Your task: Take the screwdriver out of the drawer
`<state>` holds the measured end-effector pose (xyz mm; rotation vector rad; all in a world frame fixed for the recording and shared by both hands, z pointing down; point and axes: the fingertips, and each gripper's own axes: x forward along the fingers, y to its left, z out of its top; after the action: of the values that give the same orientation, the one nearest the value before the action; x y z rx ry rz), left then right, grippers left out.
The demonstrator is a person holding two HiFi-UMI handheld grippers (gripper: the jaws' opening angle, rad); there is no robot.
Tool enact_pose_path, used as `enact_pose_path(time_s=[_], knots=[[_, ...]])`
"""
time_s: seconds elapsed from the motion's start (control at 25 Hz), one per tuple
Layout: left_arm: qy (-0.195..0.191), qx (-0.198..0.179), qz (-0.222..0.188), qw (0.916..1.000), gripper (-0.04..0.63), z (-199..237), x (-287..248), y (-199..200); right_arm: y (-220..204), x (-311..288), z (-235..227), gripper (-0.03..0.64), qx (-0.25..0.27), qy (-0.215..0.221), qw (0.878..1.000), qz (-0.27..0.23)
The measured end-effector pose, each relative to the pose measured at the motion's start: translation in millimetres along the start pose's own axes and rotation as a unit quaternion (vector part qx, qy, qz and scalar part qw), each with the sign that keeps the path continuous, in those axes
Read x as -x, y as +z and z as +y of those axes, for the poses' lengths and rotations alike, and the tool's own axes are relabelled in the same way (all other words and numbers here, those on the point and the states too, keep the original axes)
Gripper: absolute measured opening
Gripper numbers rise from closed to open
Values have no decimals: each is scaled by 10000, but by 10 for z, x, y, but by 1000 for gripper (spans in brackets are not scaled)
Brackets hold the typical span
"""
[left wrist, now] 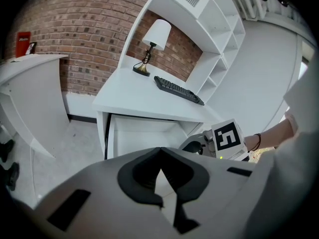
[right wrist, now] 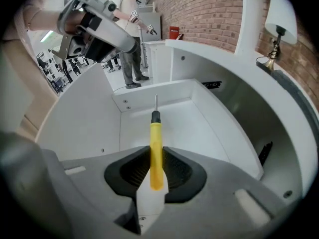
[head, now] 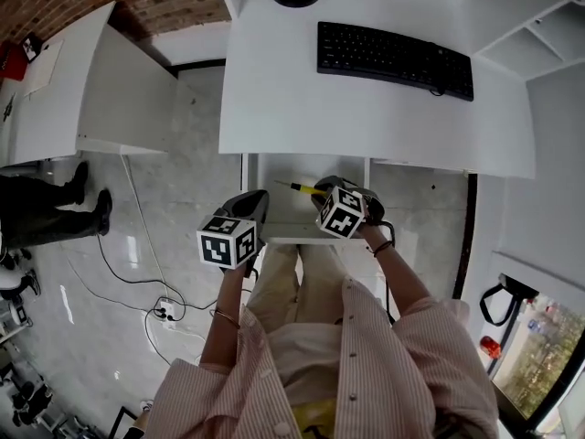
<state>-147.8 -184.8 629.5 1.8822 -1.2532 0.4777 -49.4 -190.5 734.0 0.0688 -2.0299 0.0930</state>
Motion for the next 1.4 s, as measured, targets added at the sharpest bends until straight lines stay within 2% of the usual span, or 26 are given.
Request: enact_pose_path(time_s=[0.48, 0.76, 1.0, 1.4], knots=[[18, -317, -826, 9961, 0, -178, 330, 333, 386, 809, -94, 80, -236, -525, 9932, -1013], [-5, -420, -1251, 9912, 0, -261, 506, 576, 604, 1221, -109, 80, -523, -708, 9827, -1630], [-33, -587, -1632, 9848, 0, -365, 691, 868, 783, 1618, -227, 80, -1166, -924, 9595, -2393], [41, -857, -2103, 9739, 0, -437, 888, 1269, 887, 2231, -561, 80, -2074, -1368, 9023, -3522]])
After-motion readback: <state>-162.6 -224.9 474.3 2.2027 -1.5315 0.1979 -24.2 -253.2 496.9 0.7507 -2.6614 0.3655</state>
